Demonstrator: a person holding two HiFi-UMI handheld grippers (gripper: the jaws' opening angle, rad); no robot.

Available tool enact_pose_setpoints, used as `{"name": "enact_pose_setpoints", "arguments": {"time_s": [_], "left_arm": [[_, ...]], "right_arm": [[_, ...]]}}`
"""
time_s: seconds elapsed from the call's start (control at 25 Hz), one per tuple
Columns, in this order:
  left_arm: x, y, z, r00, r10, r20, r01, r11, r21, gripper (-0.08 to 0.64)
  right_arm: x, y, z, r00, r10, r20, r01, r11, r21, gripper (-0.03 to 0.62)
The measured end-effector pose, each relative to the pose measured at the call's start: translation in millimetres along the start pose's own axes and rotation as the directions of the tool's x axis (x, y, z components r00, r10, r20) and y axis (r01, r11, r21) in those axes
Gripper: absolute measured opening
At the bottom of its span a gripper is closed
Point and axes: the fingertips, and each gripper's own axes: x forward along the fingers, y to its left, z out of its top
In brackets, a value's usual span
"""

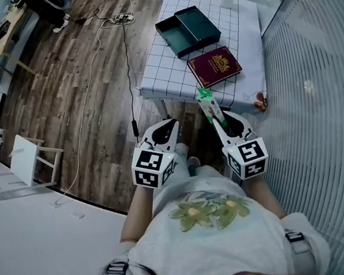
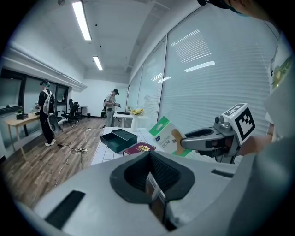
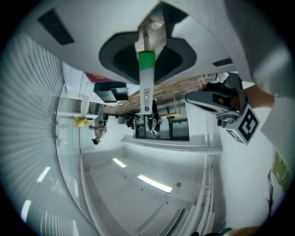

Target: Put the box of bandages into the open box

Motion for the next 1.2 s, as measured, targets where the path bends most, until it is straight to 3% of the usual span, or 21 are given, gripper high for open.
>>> {"name": "enact_pose_setpoints", "arguments": {"time_s": [0.4, 1.2], "left_arm": [[16, 27, 16, 1.000, -0.028, 0.011, 0.028, 1.000, -0.001, 0.005], [70, 79, 25, 0.995, -0.092, -0.041, 0.092, 0.996, -0.011, 0.005]], "right_arm": [[24, -7, 13, 1.000, -0.028, -0.008, 0.028, 1.000, 0.002, 0.091], [84, -44, 38, 0.996, -0.089, -0.029, 0.090, 0.996, 0.023, 0.091]]}}
